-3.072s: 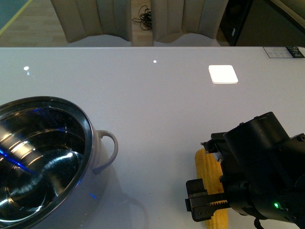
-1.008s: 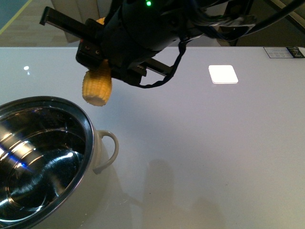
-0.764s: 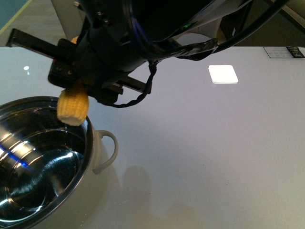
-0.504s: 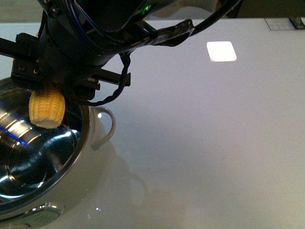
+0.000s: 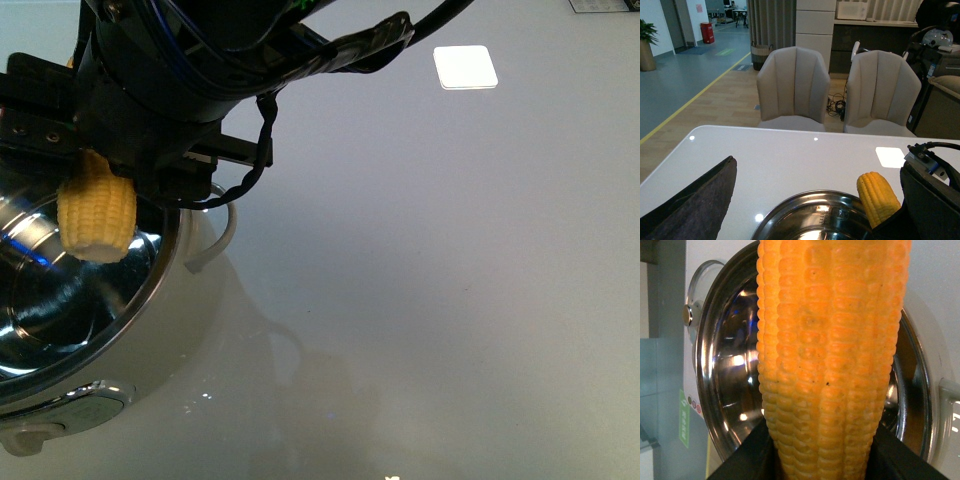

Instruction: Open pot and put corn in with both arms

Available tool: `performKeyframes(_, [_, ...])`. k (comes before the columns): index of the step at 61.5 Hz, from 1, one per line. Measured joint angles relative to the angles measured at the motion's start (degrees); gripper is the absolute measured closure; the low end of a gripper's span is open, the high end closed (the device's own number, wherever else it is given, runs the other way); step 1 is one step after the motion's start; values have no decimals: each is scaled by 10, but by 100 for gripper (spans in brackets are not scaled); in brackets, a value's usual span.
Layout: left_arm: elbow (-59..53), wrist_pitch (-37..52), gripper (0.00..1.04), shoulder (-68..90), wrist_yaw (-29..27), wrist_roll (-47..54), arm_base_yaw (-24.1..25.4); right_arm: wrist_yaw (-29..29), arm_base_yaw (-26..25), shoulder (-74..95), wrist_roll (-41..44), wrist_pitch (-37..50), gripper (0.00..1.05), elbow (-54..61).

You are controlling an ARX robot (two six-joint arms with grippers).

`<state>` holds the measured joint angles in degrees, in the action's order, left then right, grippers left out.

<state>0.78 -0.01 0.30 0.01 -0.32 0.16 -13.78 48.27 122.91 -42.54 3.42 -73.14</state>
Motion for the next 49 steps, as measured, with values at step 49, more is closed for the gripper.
performKeyframes(49, [0,0,7,0,0,0,0,-19,-2,0,17,-23,28,15])
